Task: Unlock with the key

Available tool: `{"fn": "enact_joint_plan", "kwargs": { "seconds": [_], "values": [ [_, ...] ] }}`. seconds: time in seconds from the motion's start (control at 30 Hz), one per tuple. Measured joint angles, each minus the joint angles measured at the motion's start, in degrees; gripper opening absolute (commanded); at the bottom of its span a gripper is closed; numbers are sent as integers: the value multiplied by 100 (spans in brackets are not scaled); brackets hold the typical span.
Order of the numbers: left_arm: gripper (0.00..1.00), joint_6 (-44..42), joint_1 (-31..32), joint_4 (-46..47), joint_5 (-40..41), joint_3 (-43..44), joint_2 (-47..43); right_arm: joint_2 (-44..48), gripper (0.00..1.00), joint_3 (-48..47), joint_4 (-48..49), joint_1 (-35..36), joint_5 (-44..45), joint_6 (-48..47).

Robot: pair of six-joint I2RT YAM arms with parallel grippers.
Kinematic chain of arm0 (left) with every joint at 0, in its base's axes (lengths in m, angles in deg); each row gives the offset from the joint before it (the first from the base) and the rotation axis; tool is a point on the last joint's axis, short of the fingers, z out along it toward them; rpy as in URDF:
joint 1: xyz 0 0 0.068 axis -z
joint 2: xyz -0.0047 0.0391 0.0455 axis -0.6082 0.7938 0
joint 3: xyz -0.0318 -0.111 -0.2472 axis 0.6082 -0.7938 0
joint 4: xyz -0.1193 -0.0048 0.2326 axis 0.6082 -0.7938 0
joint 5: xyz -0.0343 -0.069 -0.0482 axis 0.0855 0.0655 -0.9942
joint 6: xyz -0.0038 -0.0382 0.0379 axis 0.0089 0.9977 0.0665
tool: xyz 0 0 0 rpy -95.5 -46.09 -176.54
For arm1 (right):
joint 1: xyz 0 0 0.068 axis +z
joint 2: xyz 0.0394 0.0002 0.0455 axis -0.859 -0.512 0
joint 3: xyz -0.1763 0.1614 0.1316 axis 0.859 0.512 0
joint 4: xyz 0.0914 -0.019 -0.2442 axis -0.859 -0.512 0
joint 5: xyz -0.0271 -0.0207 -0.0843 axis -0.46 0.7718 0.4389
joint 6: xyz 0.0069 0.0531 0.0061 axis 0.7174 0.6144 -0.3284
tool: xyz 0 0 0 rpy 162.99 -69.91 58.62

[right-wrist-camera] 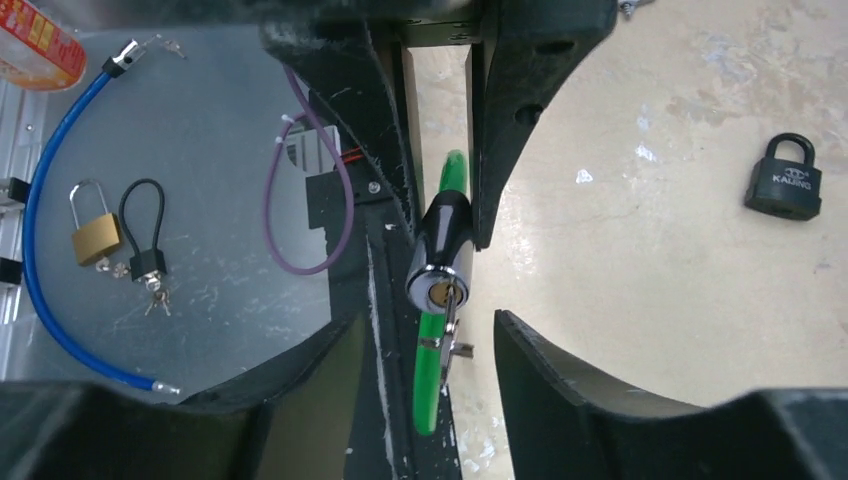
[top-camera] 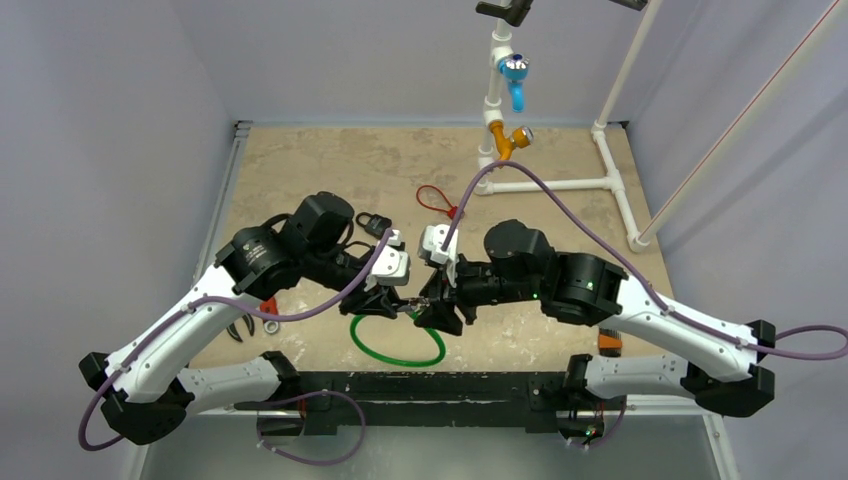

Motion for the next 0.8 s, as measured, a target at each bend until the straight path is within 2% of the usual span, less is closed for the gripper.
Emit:
{"fn": "enact_joint_plan", "kwargs": {
  "seconds": [0.2,0.27,0.37,0.5,0.8],
  "values": [
    [0,-33,4,195,11,11,-4,522,56,-92,-177,4,293,-2],
    [0,-31,4,221,11,11,-4,730,52,-164,-162,0,474,0],
    [0,-28,4,254,11,11,-4,973,38,-168,-70,0,761,22],
    [0,-22,4,254,9,13,-2,1043,38,-131,33,0,907,50],
    [0,24,4,256,9,15,-4,664,30,70,216,0,706,94]
  ]
}}
